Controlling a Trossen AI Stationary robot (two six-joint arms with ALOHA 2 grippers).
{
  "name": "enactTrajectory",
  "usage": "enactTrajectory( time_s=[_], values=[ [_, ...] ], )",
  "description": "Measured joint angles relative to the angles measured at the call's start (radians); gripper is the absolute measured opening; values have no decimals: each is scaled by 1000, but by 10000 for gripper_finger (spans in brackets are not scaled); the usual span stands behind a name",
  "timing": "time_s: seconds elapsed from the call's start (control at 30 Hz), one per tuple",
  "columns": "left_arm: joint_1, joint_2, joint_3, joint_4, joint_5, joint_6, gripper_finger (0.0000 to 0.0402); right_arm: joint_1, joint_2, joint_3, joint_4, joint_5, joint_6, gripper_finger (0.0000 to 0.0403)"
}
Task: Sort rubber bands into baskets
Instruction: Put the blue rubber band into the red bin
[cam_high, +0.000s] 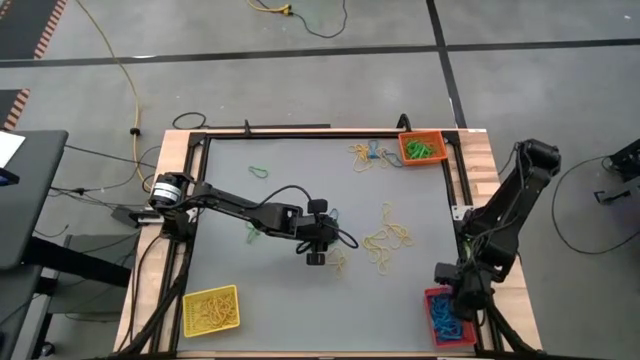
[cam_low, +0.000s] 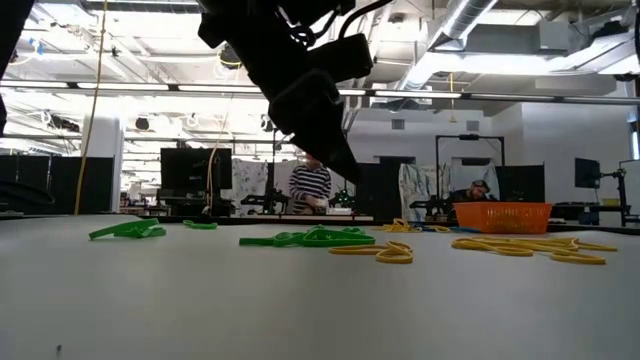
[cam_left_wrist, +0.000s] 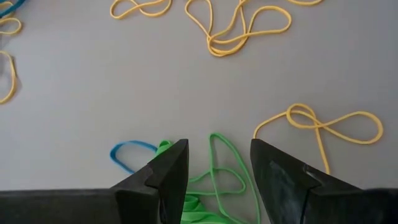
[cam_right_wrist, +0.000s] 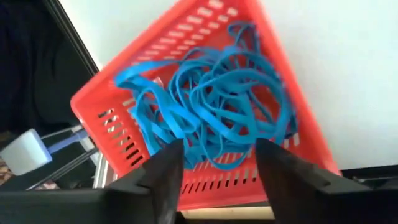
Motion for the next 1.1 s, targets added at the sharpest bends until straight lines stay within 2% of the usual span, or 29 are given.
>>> enactTrajectory(
  time_s=[0.1,0.47,0.73,0.9,1.1],
  values=[
    [0,0,0,0,0,15,163,-21,-41,0,-25,29,-25,248],
    [30,0,0,-1,-1,37,163,-122,-156,0,-120,133,-192,249],
    [63,0,0,-2,-1,50,163,-221,-174,0,-147,207,-373,249],
    [84,0,0,0,-2,77,163,-288,-173,0,-146,297,-488,249],
    [111,-1,0,35,-104,115,163,-366,-173,0,-143,420,-611,249]
  ],
)
